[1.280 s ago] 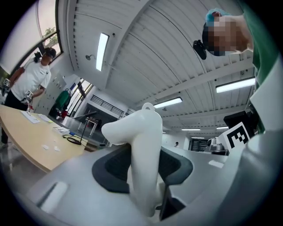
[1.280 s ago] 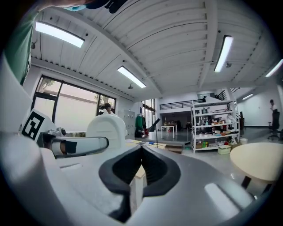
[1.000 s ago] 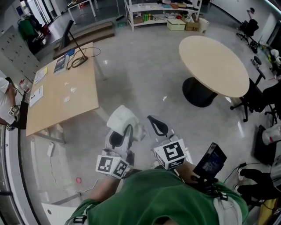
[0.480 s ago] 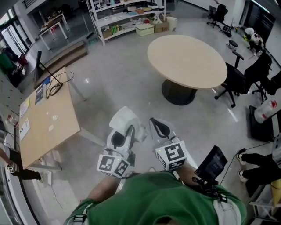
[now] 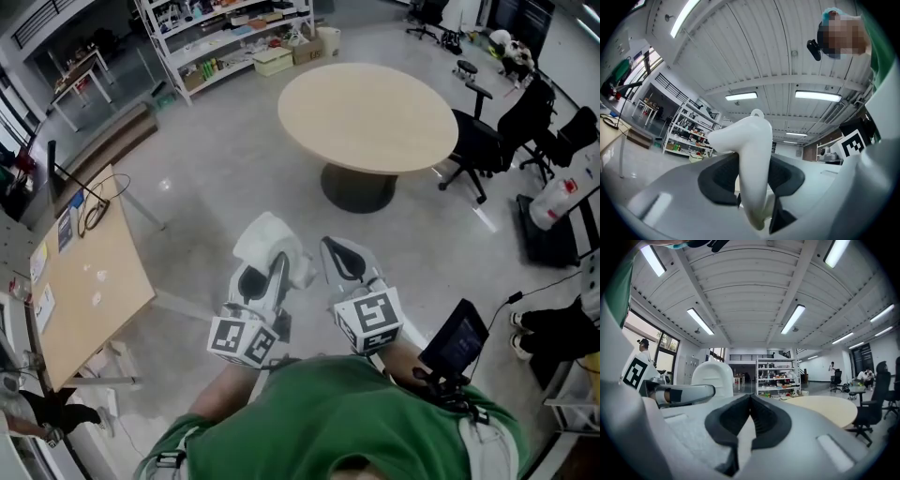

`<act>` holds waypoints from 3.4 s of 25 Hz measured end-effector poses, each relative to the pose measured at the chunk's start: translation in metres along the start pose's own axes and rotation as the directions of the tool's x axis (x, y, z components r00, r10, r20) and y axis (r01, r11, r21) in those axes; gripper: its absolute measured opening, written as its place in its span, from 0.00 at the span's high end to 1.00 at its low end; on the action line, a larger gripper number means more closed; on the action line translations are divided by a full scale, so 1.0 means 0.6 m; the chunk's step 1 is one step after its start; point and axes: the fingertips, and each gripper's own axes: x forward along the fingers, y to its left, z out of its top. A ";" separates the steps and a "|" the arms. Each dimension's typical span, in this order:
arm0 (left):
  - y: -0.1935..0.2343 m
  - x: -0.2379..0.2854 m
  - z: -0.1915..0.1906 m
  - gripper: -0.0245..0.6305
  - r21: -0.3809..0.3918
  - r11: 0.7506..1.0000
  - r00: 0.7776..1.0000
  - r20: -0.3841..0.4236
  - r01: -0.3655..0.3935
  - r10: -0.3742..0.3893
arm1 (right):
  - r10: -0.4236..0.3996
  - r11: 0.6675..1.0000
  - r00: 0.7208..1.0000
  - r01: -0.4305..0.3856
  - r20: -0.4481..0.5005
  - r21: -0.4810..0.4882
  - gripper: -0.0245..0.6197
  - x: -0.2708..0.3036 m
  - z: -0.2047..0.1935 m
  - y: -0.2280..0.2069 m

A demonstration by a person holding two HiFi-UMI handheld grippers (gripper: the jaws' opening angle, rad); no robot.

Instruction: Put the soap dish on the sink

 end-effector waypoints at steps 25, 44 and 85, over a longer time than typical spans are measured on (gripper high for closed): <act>-0.040 0.138 -0.074 0.72 -0.073 0.984 0.981 -0.096 0.163 -0.169 | -0.216 0.975 0.974 0.219 -0.066 0.030 0.96 -0.007 -0.052 -0.157; -0.084 0.400 -0.137 0.72 -0.147 0.942 0.939 -0.129 0.301 -0.319 | -0.381 0.923 0.918 0.385 -0.106 0.020 0.96 0.047 -0.049 -0.407; -0.226 0.627 -0.200 0.72 -0.071 0.980 0.972 -0.131 0.185 -0.193 | -0.295 0.954 0.955 0.297 -0.040 0.050 0.96 0.017 -0.037 -0.713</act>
